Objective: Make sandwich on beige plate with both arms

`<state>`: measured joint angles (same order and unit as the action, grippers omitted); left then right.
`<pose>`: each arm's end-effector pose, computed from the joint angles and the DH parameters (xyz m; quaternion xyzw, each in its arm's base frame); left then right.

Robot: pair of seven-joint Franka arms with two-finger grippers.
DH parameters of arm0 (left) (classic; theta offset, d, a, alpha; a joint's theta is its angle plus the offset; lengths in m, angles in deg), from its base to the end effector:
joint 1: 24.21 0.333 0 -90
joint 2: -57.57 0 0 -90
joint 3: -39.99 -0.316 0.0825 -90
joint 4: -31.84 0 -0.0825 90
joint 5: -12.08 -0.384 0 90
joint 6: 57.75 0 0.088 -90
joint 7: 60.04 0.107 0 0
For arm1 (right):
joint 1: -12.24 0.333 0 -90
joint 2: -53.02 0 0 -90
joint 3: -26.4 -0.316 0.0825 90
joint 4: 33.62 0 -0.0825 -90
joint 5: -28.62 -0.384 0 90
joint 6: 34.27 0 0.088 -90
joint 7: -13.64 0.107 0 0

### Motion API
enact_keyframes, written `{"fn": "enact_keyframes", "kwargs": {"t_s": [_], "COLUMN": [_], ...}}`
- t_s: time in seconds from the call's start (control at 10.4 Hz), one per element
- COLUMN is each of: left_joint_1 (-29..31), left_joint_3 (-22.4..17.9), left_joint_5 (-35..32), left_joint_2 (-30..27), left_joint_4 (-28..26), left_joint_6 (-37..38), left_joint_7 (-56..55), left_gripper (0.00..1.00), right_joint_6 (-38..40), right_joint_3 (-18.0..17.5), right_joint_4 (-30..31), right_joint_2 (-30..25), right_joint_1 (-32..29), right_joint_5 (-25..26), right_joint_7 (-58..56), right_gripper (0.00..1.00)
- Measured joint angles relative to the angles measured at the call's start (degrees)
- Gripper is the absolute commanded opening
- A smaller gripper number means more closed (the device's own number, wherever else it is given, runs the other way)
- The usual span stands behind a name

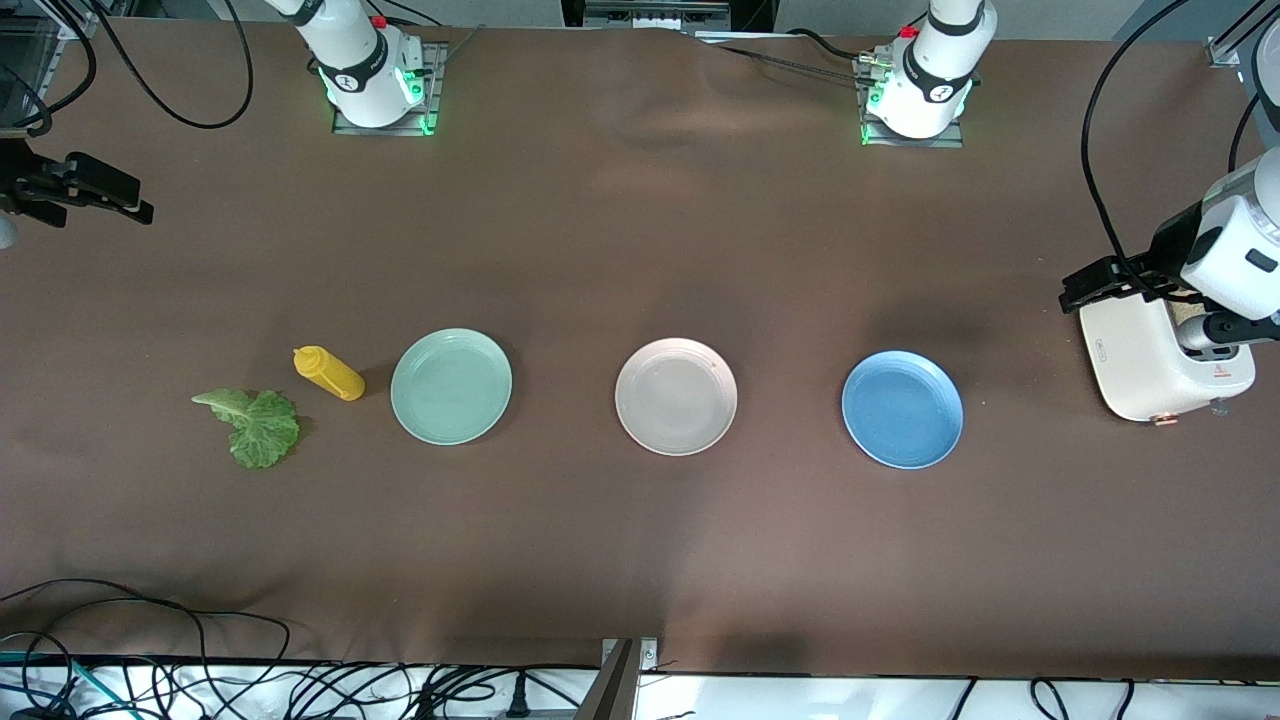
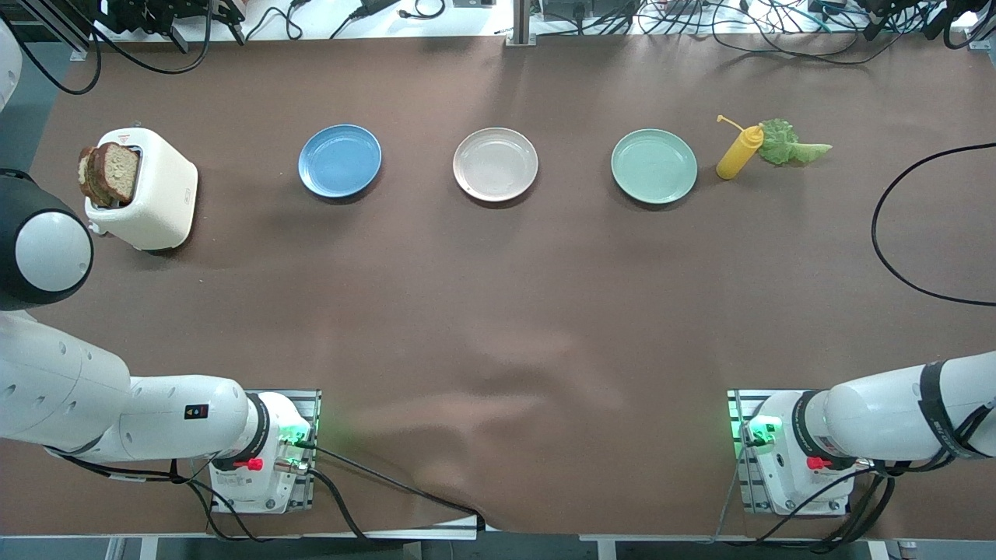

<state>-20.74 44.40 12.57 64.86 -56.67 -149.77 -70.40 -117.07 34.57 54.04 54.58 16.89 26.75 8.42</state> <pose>0.5929 -0.0080 0.5669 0.9960 0.0825 -0.0335 0.0059 0.5486 -0.0288 0.6184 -0.9982 -0.0159 0.0546 0.0186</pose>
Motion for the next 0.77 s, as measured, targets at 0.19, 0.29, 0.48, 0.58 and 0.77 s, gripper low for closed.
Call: {"fn": "enact_keyframes", "kwargs": {"t_s": [0.19, 0.29, 0.48, 0.58, 0.77], "left_joint_1": [0.06, 0.11, 0.19, 0.20, 0.19], "left_joint_3": [0.00, 0.00, 0.00, 0.00, 0.13], "left_joint_5": [0.00, 0.00, 0.00, 0.00, 0.00], "left_joint_2": [0.02, 0.03, 0.04, 0.09, 0.25], "left_joint_4": [0.00, 0.00, 0.00, -0.01, -0.04], "left_joint_6": [0.02, 0.04, 0.12, 0.33, 1.22], "left_joint_7": [0.00, 0.00, 0.00, 0.00, 0.00], "left_gripper": [1.00, 1.00, 1.00, 1.00, 1.00], "right_joint_6": [0.00, 0.00, 0.00, 0.00, 0.00], "right_joint_3": [0.00, 0.00, 0.00, 0.00, 0.00], "right_joint_4": [0.00, 0.00, 0.00, 0.00, 0.00], "right_joint_2": [0.00, 0.00, 0.00, 0.00, 0.00], "right_joint_1": [0.00, 0.00, 0.00, 0.00, 0.00], "right_joint_5": [0.00, 0.00, 0.00, 0.00, 0.00], "right_joint_7": [0.00, 0.00, 0.00, 0.00, 0.00], "right_gripper": [1.00, 1.00, 1.00, 1.00, 1.00]}}
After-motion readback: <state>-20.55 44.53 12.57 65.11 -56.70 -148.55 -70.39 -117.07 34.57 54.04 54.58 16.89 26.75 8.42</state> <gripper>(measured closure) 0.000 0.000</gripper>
